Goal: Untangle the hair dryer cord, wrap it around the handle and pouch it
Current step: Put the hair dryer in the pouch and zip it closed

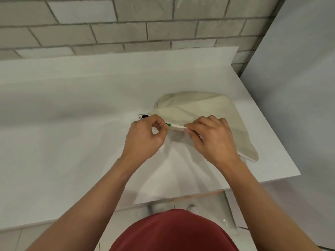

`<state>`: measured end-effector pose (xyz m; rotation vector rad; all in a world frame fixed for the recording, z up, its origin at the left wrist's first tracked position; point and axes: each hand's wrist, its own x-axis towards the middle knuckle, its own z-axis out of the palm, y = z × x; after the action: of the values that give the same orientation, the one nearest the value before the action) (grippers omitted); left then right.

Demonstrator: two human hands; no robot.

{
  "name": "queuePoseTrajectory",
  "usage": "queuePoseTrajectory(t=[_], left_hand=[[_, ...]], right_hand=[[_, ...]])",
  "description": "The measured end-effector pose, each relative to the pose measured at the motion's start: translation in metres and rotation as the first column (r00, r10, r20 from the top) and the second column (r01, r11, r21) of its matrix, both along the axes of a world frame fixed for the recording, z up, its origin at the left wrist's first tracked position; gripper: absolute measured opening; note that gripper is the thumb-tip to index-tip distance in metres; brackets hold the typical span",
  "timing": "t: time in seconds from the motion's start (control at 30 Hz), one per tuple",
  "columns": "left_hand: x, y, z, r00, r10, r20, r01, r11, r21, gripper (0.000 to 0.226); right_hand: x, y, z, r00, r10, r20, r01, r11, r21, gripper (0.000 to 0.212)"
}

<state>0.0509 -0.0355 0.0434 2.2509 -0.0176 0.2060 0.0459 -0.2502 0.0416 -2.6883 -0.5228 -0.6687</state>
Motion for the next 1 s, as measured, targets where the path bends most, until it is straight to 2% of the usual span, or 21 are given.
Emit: queuePoseTrajectory(t=[0.13, 0.4, 0.5, 0.57, 0.63, 0.67, 0.73, 0.83, 0.9, 1.0], left_hand=[[-0.002, 0.023, -0.002, 0.998, 0.057, -0.002, -0.057, 0.998, -0.035, 0.013], [0.001, 0.054, -0.002, 0.992, 0.125, 0.001, -0.124, 0.989, -0.077, 0.012], [0.004, 0.060, 0.000, 0.994, 0.106, 0.027, -0.103, 0.991, -0.087, 0.016], [0.006, 0.060, -0.001, 0.995, 0.080, 0.066, -0.070, 0.987, -0.143, 0.020], [0.007, 0.062, -0.004, 0.995, 0.062, 0.081, -0.037, 0.961, -0.274, 0.014], [0.008, 0.064, -0.005, 0.996, 0.040, 0.082, -0.009, 0.938, -0.348, 0.008], [0.010, 0.068, -0.009, 0.995, -0.023, 0.093, 0.063, 0.890, -0.452, 0.012], [0.013, 0.068, -0.015, 0.986, -0.118, 0.118, 0.163, 0.833, -0.528, 0.013], [0.017, 0.067, -0.021, 0.986, -0.129, 0.108, 0.168, 0.793, -0.586, 0.014], [0.023, 0.063, -0.028, 0.995, -0.082, 0.048, 0.095, 0.815, -0.571, 0.018]], right_hand=[[0.000, -0.016, -0.006, 0.999, -0.005, 0.040, 0.003, 0.999, 0.039, 0.016], [0.001, -0.024, -0.014, 0.997, -0.009, 0.079, 0.005, 0.999, 0.051, 0.009], [-0.002, -0.027, -0.017, 0.997, 0.001, 0.071, -0.002, 1.000, 0.007, 0.011], [-0.004, -0.031, -0.023, 1.000, -0.028, 0.005, 0.028, 0.998, -0.055, 0.024], [-0.007, -0.046, -0.030, 0.988, -0.095, -0.125, 0.084, 0.992, -0.092, 0.039], [-0.010, -0.057, -0.033, 0.975, -0.124, -0.185, 0.107, 0.989, -0.098, 0.043], [-0.021, -0.082, -0.038, 0.959, -0.139, -0.245, 0.121, 0.989, -0.086, 0.046], [-0.038, -0.120, -0.041, 0.961, -0.083, -0.266, 0.091, 0.996, 0.019, 0.048], [-0.047, -0.141, -0.038, 0.946, -0.040, -0.322, 0.110, 0.973, 0.203, 0.046], [-0.050, -0.160, -0.030, 0.889, -0.034, -0.456, 0.271, 0.843, 0.465, 0.039]])
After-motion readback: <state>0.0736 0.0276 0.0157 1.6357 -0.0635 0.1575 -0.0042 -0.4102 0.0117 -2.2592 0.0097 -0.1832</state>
